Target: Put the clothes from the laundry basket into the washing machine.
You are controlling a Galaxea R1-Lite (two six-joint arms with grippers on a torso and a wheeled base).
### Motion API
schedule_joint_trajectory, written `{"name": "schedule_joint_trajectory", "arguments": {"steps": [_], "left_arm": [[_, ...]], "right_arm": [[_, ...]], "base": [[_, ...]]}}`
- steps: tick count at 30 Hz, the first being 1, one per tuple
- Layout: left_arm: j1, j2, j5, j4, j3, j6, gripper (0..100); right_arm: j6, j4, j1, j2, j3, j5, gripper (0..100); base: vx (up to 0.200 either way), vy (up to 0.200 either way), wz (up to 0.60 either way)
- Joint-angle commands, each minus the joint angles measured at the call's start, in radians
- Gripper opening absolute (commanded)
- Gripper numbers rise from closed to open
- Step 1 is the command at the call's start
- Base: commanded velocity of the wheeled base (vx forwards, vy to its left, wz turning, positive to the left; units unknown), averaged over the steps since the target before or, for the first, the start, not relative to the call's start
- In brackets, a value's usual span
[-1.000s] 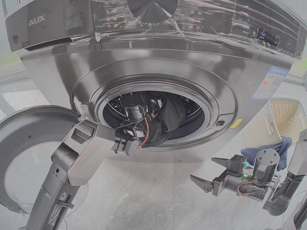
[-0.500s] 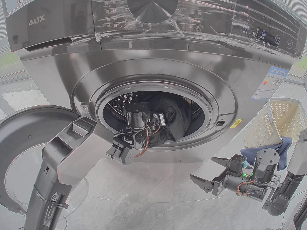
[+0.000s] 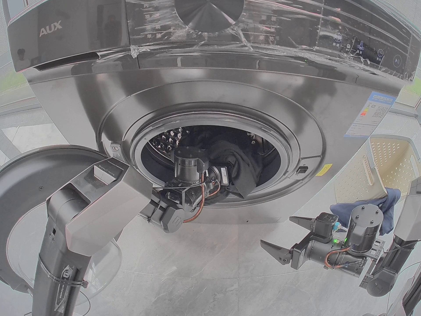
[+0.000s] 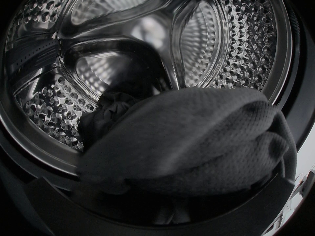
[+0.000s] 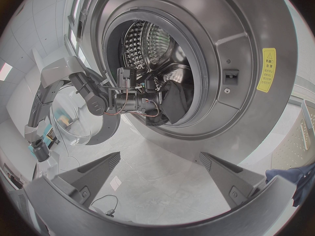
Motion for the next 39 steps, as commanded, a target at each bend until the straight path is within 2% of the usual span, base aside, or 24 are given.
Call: {"name": "schedule_joint_trajectory", "arguments": {"steps": [1,2,5,7,8,10,16,17,22,26,32,35,36,37,39], "left_arm": [[-0.002,0.04,0.0,-0.012,-0.099,-0.006,0],[-0.002,0.04,0.0,-0.012,-0.099,-0.006,0],[0.02,0.106,0.033,-0.006,-0.28,-0.006,0],[0.032,0.118,0.047,-0.003,-0.321,-0.006,0],[0.05,0.141,0.079,0.002,-0.41,-0.005,0],[0.053,0.16,0.093,0.003,-0.473,-0.006,0],[0.058,0.155,0.101,0.002,-0.51,-0.006,0],[0.058,0.154,0.101,0.002,-0.507,-0.005,100],[0.053,0.134,0.101,0.002,-0.479,-0.008,100],[0.046,0.043,0.099,0.007,-0.28,-0.005,100],[0.004,-0.1,0.058,0.007,0.022,0.0,100],[-0.003,-0.115,0.055,0.007,0.054,0.0,100],[-0.019,-0.156,0.052,0.013,0.137,0.003,100],[-0.022,-0.169,0.05,0.02,0.16,0.004,100],[-0.022,-0.173,0.047,0.023,0.171,0.004,100]], "right_arm": [[0.0,0.0,0.002,0.002,-0.002,-0.001,100],[0.0,0.0,0.002,0.002,-0.002,-0.001,100],[0.0,0.0,0.002,0.002,0.0,-0.001,100],[0.0,0.0,0.002,0.0,0.0,-0.001,100],[0.0,0.0,0.002,0.0,0.0,-0.001,100],[0.0,0.0,0.002,0.002,0.0,-0.001,100],[0.0,0.0,0.002,0.0,0.0,-0.001,100],[0.0,0.0,0.0,0.0,0.002,0.001,100],[0.0,0.0,0.002,0.0,0.0,-0.001,100],[0.0,0.0,0.0,0.0,0.002,0.001,100],[0.0,0.0,0.0,0.0,0.002,0.001,100],[0.0,0.0,0.0,0.0,0.0,0.001,100],[0.0,0.0,0.002,0.0,0.002,-0.001,100],[0.0,0.0,0.0,0.0,0.002,0.001,100],[0.0,0.0,0.0,0.002,0.0,0.001,100]], "base": [[0.0,0.0,0.0],[0.0,0.0,0.0],[0.0,0.0,0.0],[0.0,0.0,0.0],[0.0,0.0,0.0],[0.0,0.0,0.0],[0.0,0.0,0.0],[0.0,0.0,0.0],[0.0,0.0,0.0],[0.0,0.0,0.0],[0.0,0.0,0.0],[0.0,0.0,0.0],[0.0,0.0,0.0],[0.0,0.0,0.0],[0.0,0.0,0.0]]}}
